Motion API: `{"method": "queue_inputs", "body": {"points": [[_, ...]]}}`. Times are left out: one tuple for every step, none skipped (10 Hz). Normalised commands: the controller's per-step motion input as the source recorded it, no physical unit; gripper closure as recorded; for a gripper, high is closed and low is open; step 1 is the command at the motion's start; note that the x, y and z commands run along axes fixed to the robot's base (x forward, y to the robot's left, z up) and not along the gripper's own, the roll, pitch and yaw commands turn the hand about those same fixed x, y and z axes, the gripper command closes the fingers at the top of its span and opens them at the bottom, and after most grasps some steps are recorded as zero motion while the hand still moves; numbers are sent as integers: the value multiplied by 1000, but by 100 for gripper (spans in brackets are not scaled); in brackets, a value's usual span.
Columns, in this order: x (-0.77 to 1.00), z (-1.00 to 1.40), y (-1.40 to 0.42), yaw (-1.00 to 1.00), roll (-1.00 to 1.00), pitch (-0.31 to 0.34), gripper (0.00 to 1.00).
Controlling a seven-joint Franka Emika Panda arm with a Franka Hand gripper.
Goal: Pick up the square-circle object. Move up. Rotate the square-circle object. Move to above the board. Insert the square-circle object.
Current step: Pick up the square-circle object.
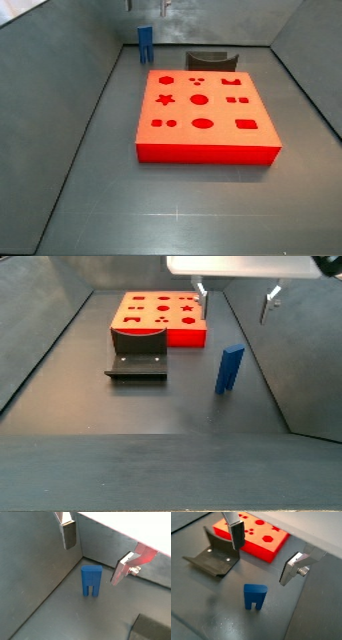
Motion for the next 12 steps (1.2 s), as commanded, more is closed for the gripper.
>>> {"method": "queue_inputs", "body": {"points": [[0, -269, 149, -491, -346, -239, 0], [0, -243, 163, -469, -359, -251, 0], [0, -191, 191, -431, -373, -276, 0], [0, -200, 214, -414, -366, -269, 0], [109, -306, 251, -451, -294, -240, 0], [217, -449, 291, -480, -237, -186, 0], [137, -531, 329, -466, -201, -157, 0], [0, -463, 311, -429, -224, -201, 0], [-106, -377, 217, -434, -247, -263, 0], [-297, -411, 0, -260, -229, -316, 0], [-351, -391, -20, -263, -244, -300, 0], [-343, -380, -74, -337, -264, -281, 0]]}}
